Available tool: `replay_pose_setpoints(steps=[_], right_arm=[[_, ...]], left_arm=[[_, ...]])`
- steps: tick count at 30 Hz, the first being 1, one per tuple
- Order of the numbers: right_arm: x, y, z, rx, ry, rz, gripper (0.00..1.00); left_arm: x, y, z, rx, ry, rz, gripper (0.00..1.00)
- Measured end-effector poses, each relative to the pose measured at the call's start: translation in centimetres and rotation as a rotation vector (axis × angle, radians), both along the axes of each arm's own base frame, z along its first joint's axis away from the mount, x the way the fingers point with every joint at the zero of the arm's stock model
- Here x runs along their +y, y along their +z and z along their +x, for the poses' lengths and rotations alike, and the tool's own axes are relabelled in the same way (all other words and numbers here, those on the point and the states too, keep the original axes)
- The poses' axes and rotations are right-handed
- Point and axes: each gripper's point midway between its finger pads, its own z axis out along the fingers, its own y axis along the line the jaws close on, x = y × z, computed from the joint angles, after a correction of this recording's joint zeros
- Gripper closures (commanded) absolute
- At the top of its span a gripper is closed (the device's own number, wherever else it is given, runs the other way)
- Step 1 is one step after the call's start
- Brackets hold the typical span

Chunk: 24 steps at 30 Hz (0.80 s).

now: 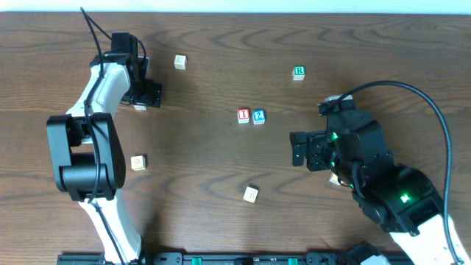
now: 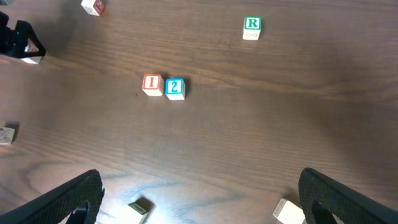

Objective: Spell out Ai2
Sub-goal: 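Carry the 'A' block with the left gripper and place it left of 'I'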

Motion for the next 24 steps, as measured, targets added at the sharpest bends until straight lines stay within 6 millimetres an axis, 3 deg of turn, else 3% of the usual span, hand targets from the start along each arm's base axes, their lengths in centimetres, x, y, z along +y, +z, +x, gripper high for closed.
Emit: replay_pose_setpoints(steps=[5,7,13,15,24], right_arm=[[0.0,-0.1,0.0,0.003,0.0,-0.002,0.01],[0.0,-0.1,0.0,0.003,0.0,-0.002,0.01],[0.0,-0.1,0.0,0.004,0.0,-0.002,0.01],[0.0,-0.1,0.0,0.004,0.0,-0.002,0.01],[0.0,-0.1,0.0,0.004,0.0,-0.002,0.01]], left_arm=[[0.0,-1.6,-0.2,0.029,-0.004,-0.002,0.0],[-0.1,-1.9,-0.2,0.034,-0.005,-0.009,0.1],[-0.2,-2.0,-0.1,0.033,-0.017,-0.015,0.29],[-0.1,-2.0,-0.1,0.033,-0.017,-0.014,0.41],[0.7,-2.0,-0.2,0.031,0.008,-0.051,0.53]])
